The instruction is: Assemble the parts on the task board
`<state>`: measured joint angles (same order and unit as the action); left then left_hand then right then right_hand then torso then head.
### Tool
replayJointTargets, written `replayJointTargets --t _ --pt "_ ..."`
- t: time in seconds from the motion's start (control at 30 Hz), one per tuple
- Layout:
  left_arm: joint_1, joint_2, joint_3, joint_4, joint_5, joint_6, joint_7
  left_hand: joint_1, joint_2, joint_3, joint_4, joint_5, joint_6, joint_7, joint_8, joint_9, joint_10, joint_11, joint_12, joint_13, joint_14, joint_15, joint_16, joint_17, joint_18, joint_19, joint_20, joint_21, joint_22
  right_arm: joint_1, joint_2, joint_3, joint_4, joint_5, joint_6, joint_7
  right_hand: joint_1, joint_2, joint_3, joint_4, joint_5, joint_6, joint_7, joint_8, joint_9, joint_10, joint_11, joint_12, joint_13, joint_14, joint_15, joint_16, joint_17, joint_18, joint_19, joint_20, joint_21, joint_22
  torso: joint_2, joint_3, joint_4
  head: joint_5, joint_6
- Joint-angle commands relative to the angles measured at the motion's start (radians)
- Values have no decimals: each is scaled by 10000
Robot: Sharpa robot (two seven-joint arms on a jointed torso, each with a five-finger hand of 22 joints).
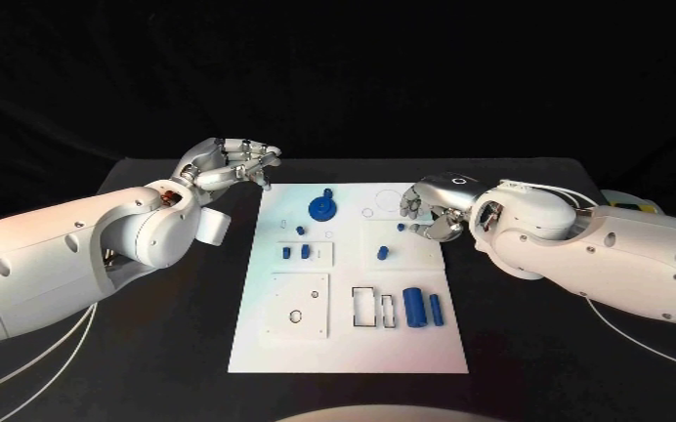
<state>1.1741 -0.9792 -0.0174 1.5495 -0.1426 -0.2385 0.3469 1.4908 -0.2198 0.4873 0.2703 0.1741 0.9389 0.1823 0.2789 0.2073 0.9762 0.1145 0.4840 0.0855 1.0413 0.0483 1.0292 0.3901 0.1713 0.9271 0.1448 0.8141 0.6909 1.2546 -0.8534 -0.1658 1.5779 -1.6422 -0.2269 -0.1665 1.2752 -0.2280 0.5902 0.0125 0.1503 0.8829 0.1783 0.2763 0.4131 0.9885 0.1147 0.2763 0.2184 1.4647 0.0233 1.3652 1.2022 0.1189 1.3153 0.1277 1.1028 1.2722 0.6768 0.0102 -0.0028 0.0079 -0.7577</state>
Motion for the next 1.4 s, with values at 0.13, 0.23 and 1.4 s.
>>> replayJointTargets --t 0.13,0.23,1.4 --pt "0 -21 4 78 287 150 208 -93 23 9 -55 -42 -86 32 -5 5 53 42 -64 8 -67 1 -47 -18 126 -8 12 -86 -29 -130 287 -20 -121 -785 -239 -525 22 157 123 -6 -114 237 2 59 -3 118 -15 -141 -169 253 69 35 -41 -149 82 -3 24 6 2 -8 -2 16 -60" --pt "0 -27 4 94 289 154 173 -105 21 9 -64 -43 -138 57 -32 -2 31 60 -77 8 -64 13 -59 -20 124 10 16 -114 -50 -200 403 -23 -203 -796 -200 -519 84 274 284 -45 -398 521 -83 169 7 211 -63 -236 -349 194 27 -64 -197 -133 53 -8 -38 -7 -2 -10 0 13 -81" --pt "0 -78 3 140 291 381 -246 -209 -43 -58 -100 -63 -439 202 -176 -37 -223 189 -155 13 -139 118 -140 -32 110 61 87 -320 -190 -628 956 -37 -834 -961 -308 -618 255 202 732 -481 -631 783 -81 -5 -243 656 -68 -759 -1047 72 4 -299 -522 -152 65 -34 -20 126 -17 -4 -10 60 -180"
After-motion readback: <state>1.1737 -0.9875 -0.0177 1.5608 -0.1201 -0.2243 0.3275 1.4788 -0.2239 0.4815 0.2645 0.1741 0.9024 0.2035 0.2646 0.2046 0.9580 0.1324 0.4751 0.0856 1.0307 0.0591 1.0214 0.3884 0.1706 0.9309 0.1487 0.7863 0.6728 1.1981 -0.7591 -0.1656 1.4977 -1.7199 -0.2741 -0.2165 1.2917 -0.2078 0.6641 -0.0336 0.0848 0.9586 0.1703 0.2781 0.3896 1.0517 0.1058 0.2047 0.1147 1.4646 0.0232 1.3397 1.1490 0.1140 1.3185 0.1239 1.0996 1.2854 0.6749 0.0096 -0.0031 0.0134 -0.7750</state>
